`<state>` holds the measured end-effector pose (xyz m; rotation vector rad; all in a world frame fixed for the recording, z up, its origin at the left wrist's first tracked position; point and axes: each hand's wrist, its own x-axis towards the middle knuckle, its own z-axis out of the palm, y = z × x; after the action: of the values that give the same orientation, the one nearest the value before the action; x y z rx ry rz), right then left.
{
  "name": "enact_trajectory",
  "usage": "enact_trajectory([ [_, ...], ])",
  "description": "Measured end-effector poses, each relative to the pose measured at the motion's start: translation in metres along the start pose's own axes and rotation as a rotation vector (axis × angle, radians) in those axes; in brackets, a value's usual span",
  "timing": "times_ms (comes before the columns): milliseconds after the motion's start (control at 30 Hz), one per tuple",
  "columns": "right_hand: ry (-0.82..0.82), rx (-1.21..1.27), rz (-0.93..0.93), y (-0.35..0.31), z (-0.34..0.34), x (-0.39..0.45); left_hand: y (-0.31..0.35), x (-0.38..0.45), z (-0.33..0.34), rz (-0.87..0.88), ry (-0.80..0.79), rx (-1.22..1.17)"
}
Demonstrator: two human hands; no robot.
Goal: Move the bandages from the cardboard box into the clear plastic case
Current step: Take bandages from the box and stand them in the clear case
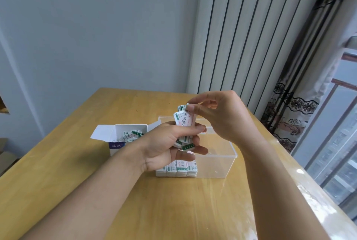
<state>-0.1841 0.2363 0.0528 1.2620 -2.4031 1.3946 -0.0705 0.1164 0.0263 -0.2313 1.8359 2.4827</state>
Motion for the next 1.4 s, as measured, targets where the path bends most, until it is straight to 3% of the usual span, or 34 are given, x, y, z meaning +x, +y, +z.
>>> enact_trajectory([
  [133, 0.016, -0.013, -0.071, -0.004, -0.002, -0.001, -0.003, 0.002, -0.001, -0.030, 0.021, -0.026],
  [400, -0.209, -0.253, -0.084, -0.006, -0.003, -0.005, -0.007, 0.004, -0.006, -0.020, -0.029, 0.000],
  [767, -0.307, -0.290, -0.093, -0.011, -0.003, -0.009, -0.008, 0.002, -0.009, -0.039, -0.126, -0.030],
  [1133, -0.263, -0.019, -0.058, -0.019, -0.011, -0.011, -0.002, -0.001, -0.009, -0.052, -0.086, -0.193],
  [1267, -0.260, -0.135, -0.088, -0.016, -0.010, -0.010, -0.001, 0.000, -0.013, -0.083, -0.085, -0.251],
  [1400, -0.204, -0.097, -0.059, -0.013, -0.012, -0.008, -0.002, 0.003, -0.012, -0.078, -0.018, -0.260],
])
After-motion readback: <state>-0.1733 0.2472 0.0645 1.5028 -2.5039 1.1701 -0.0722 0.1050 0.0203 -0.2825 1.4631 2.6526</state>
